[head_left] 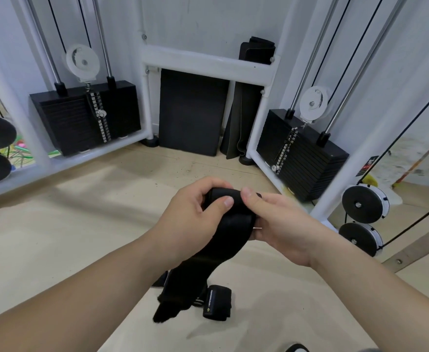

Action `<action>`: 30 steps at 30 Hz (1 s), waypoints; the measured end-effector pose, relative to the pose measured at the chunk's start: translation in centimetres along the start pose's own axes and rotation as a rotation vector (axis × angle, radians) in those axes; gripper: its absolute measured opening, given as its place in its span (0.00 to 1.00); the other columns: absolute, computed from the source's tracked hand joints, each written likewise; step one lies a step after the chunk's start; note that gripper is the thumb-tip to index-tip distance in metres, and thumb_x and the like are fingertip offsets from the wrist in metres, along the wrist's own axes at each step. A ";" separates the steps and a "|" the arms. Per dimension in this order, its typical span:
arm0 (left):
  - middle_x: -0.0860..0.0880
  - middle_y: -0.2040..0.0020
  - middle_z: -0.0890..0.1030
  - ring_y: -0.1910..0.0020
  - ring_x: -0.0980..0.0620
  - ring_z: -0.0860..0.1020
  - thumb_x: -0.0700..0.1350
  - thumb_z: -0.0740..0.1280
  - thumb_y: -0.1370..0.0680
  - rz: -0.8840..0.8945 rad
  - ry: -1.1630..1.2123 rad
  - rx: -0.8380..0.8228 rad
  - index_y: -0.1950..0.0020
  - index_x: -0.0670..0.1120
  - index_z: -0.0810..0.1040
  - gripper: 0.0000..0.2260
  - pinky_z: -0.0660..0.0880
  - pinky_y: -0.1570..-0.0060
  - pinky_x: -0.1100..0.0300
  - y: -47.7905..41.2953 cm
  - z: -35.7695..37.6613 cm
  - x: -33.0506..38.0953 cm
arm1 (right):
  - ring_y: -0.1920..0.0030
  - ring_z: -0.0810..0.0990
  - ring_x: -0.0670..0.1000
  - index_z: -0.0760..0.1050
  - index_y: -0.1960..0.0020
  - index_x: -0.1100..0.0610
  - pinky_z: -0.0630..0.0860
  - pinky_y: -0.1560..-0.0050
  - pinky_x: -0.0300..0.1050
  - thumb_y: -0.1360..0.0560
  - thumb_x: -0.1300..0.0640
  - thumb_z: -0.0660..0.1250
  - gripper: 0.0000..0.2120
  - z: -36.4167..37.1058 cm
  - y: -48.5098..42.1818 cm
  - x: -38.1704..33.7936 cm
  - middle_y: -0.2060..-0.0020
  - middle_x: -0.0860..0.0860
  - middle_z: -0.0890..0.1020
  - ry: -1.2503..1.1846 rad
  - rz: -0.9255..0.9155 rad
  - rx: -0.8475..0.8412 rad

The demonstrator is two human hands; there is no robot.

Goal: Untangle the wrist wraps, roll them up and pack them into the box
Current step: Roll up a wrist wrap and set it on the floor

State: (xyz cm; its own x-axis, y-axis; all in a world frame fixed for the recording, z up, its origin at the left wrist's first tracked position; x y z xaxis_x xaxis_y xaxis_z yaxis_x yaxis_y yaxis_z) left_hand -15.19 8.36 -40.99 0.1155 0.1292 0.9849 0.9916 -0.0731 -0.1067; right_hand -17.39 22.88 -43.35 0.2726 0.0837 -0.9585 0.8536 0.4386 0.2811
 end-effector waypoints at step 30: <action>0.72 0.54 0.80 0.51 0.69 0.79 0.45 0.60 0.13 0.083 -0.059 -0.106 0.39 0.57 0.68 0.07 0.74 0.53 0.72 1.6 3.0 2.0 | 0.40 0.86 0.50 0.77 0.32 0.41 0.81 0.37 0.53 0.31 0.50 0.72 0.27 0.0 0.5 -1.7 0.40 0.49 0.85 0.001 -0.123 0.157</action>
State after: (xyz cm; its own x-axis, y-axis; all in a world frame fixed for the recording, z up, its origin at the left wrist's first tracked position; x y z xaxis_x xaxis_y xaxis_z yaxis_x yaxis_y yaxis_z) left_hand -13.25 11.50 -39.61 0.2036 0.1759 0.9631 0.9671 -0.1897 -0.1697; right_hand -17.45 22.95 -41.59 0.1617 0.0386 -0.9861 0.9393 0.3003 0.1658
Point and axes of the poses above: each hand's wrist, its own y-axis away from the middle knuckle, its own z-axis out of the palm, x = y × z, the point moved 9 cm from there along -y, towards the middle knuckle
